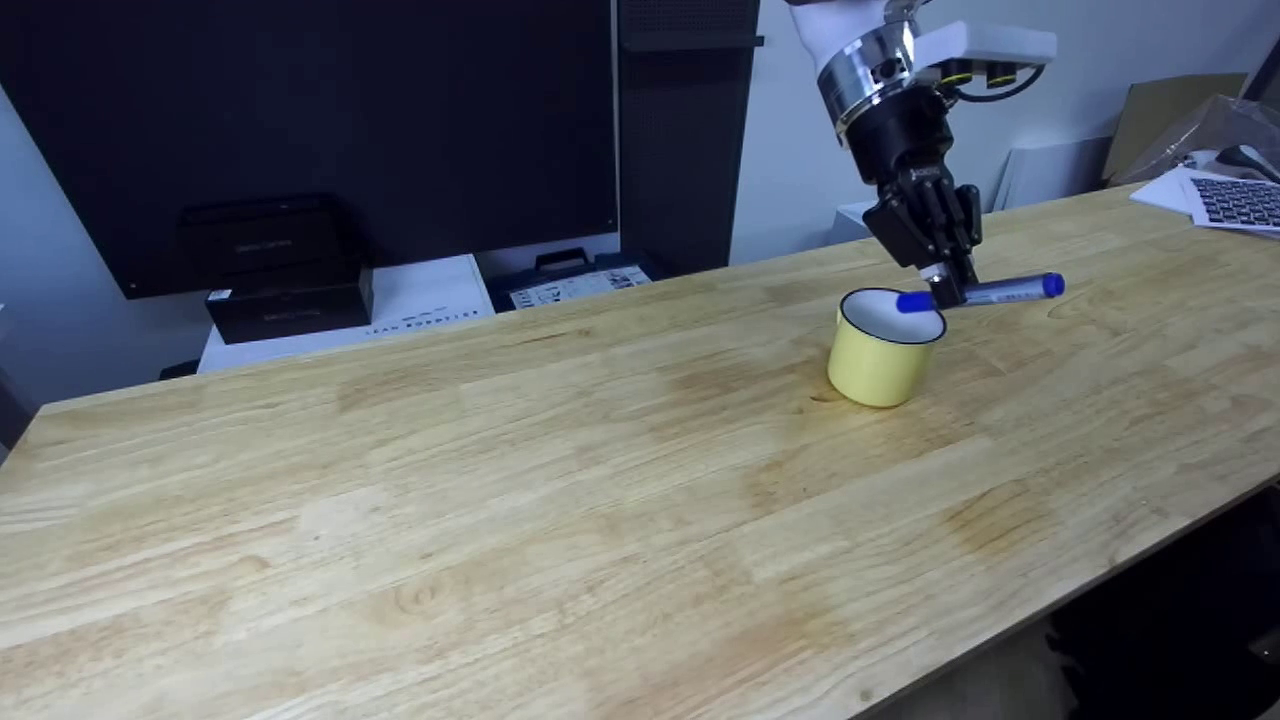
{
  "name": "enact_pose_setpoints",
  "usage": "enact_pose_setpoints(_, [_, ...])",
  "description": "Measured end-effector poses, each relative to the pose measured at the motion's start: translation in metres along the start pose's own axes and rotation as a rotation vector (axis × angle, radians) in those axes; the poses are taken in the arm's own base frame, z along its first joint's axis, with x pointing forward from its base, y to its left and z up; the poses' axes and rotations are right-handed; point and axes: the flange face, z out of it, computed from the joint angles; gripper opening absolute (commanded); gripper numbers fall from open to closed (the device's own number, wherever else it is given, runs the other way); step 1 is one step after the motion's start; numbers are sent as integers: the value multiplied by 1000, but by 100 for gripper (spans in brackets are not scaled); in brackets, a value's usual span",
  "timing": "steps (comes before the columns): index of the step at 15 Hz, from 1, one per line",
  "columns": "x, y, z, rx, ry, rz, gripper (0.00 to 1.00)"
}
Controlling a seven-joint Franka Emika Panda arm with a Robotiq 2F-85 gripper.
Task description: Put the marker inside the cup
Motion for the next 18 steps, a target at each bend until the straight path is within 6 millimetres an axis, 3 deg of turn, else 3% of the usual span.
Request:
enact_pose_setpoints(8, [19,5,5,1,-14,31,5])
enact_pose_setpoints(9, [20,5,5,2,-16,32,46])
enact_pose_setpoints(11, [21,5,4,2,-20,35,53])
enact_pose_setpoints(18, [25,6,-3,5,-29,38,98])
